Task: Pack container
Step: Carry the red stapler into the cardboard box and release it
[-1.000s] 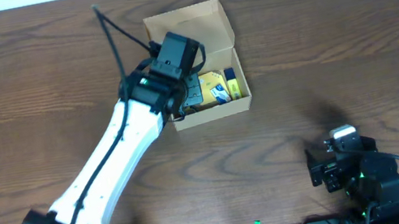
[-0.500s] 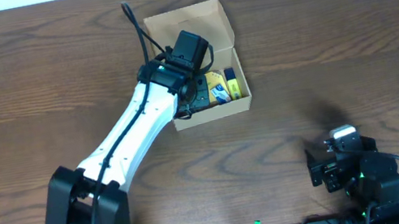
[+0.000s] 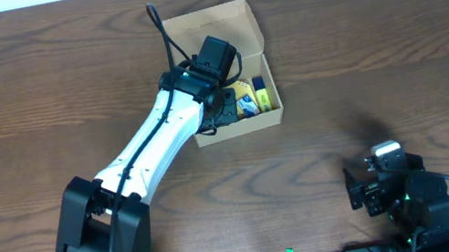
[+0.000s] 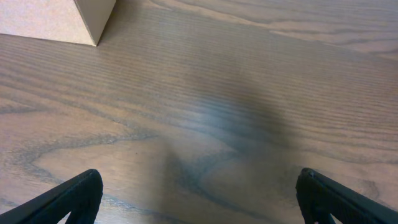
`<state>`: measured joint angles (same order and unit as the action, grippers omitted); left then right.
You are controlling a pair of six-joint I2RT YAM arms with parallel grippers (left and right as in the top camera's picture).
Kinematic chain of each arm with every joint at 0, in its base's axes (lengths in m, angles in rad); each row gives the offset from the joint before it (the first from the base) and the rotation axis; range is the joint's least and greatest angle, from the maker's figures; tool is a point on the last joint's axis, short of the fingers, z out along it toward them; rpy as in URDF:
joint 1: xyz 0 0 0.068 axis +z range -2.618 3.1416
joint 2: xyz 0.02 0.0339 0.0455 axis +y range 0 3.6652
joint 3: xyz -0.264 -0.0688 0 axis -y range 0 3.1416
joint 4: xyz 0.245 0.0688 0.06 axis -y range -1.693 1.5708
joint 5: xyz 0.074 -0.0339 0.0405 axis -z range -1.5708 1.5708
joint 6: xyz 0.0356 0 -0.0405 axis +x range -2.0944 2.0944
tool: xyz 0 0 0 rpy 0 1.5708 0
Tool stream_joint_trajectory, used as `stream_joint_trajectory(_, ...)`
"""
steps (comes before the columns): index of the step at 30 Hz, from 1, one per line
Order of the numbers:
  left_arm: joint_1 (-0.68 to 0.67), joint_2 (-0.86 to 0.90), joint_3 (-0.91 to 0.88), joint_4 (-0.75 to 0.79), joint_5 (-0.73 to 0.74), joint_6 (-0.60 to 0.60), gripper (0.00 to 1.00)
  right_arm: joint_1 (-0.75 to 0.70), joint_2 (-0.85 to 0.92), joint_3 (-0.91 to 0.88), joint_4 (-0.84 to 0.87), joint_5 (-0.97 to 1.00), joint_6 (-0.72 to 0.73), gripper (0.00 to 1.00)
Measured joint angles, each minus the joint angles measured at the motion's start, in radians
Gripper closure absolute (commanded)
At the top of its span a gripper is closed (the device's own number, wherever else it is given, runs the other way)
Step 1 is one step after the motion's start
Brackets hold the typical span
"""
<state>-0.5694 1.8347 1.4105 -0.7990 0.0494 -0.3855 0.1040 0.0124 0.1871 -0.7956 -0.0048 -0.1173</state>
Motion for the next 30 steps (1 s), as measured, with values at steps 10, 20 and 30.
stream_joint_trajectory(10, 0.0, 0.003, 0.0, 0.007, 0.0, 0.024, 0.91, 0.0, 0.0, 0.0, 0.0, 0.0, 0.0, 0.01)
stream_joint_trajectory(20, 0.006, 0.043, 0.002, 0.013, 0.0, 0.036, 0.51, 0.0, 0.0, 0.0, 0.0, 0.0, 0.0, 0.01)
stream_joint_trajectory(30, 0.006, 0.043, 0.004, 0.018, 0.0, 0.043, 0.36, 0.0, 0.0, 0.0, 0.0, 0.0, 0.0, 0.01)
